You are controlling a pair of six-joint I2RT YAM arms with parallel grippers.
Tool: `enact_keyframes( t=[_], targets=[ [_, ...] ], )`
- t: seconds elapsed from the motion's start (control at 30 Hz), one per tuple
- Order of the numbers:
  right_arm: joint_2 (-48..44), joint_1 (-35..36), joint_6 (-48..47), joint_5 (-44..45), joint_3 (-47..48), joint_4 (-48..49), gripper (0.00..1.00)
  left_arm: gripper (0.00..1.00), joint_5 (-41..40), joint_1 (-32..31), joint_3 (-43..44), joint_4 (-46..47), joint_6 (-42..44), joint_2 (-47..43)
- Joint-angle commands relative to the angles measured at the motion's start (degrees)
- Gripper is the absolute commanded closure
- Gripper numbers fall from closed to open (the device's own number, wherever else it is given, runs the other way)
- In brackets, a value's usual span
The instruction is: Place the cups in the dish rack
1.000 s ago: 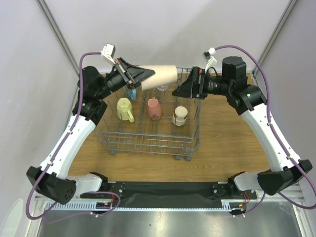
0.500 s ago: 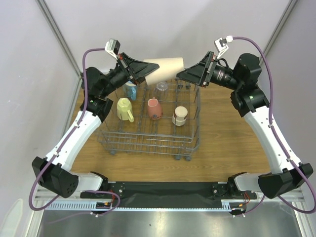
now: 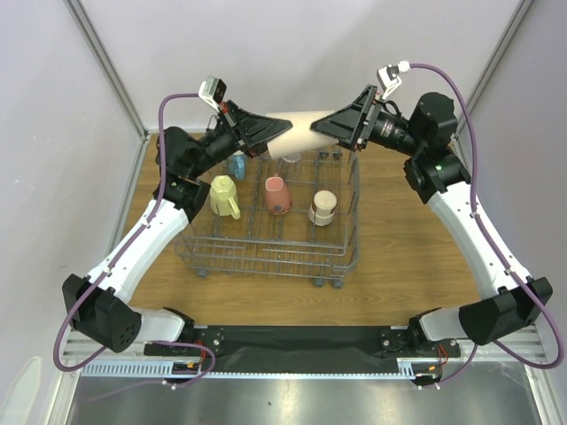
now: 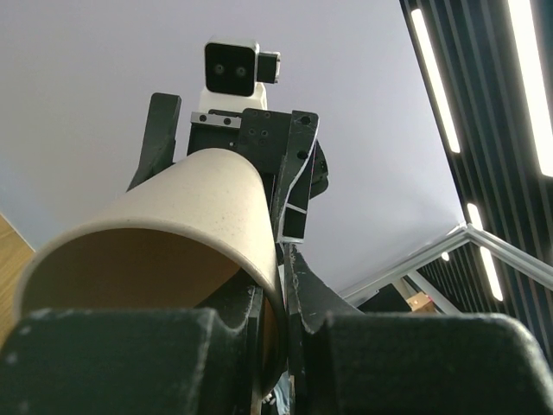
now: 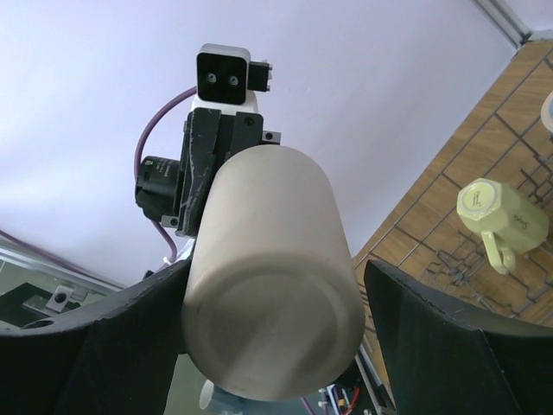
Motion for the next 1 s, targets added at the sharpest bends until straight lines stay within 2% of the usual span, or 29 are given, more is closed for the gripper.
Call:
enact_keyframes(
  t=[0.0, 0.13, 0.23, 0.27, 0.3, 0.33, 0.37, 0.4, 0.43, 0.5, 0.57, 0.6, 0.63, 0.67, 0.7, 0.77, 0.87, 0.97],
  targets=[
    [0.2, 0.65, 0.48, 0.08, 0.15, 3.41, 0.14, 1.0, 0.67, -0.36, 0.46, 4.74, -1.22, 0.41],
    [0.73, 0.91, 0.75, 0.16, 0.06, 3.5, 0.26, 1.0, 1.9, -0.36, 0.2, 4.56, -1.22, 0.76],
    [1.09, 1.09, 0.66, -0.1, -0.03, 4.21, 0.58, 0.99, 2.69, -0.36, -0.33, 3.16, -0.78, 0.94],
    [1.26, 1.09, 0.05, 0.16, 0.14, 3.77, 0.76, 0.76, 2.87, -0.28, -0.42, 1.85, 0.35, 0.68],
    [1.35, 1.0, -0.31, 0.51, 0.41, 3.07, 0.84, 0.63, 2.96, -0.19, -0.59, -1.03, 1.06, 0.5],
    [1.7, 0.91, -1.09, 1.04, 0.76, 1.84, 1.0, 0.46, 3.04, 0.25, -0.68, -2.54, 1.94, 0.33],
    [1.88, 0.74, -2.67, 2.17, 1.37, -1.82, 1.0, 0.37, 3.39, 0.6, -0.68, -4.04, 3.86, -0.11],
    [2.14, 0.56, -3.55, 2.71, 2.25, -3.43, 1.0, 0.23, 3.75, 0.95, -0.42, -7.18, 4.84, -0.12],
    [2.23, 0.47, -4.17, 3.06, 2.34, -4.49, 1.0, 0.01, 4.1, 2.0, -0.33, -8.17, 5.63, -0.29],
    [2.4, 0.12, -5.4, 4.55, 2.43, -6.51, 1.0, 0.0, 4.89, 3.32, -0.59, -10.36, 8.0, -1.16],
    [2.58, -0.32, -6.8, 5.87, 2.78, -9.48, 1.0, 0.0, 4.54, 5.78, 0.89, -18.77, 13.59, -2.13],
    [2.93, -0.41, -8.64, 7.7, 3.74, -11.07, 1.0, 0.0, 2.63, 6.66, 2.38, -24.38, 17.2, -3.35],
    [3.28, -0.67, -9.96, 8.68, 4.53, -12.92, 1.0, 0.0, 0.78, 8.32, 4.4, -39.15, 21.24, -3.63],
    [4.41, -0.85, -11.2, 9.47, 5.41, -16.59, 1.0, 0.0, -1.24, 9.21, 8.77, -45.73, 28.68, -3.89],
    [4.95, -0.85, -12.34, 10.61, 6.29, -18.28, 1.0, 0.0, -5.7, 10.09, 10.73, -51.37, 31.62, -3.98],
    [6.61, -0.67, -15.59, 13.6, 8.66, -22.4, 1.0, 0.0, -8.19, 12.72, 14.33, -62.96, 37.5, -3.98],
    [9.25, -0.32, -19.63, 16.33, 11.91, -24.88, 1.0, 0.0, -12.76, 15.8, 16.01, -70.99, 41.66, -5.38],
    [11.63, 0.73, -23.57, 20.96, 18.39, -30.83, 1.0, 0.0, -14.44, 16.6, 15.93, -72.6, 43.95, -8.01]
  ],
)
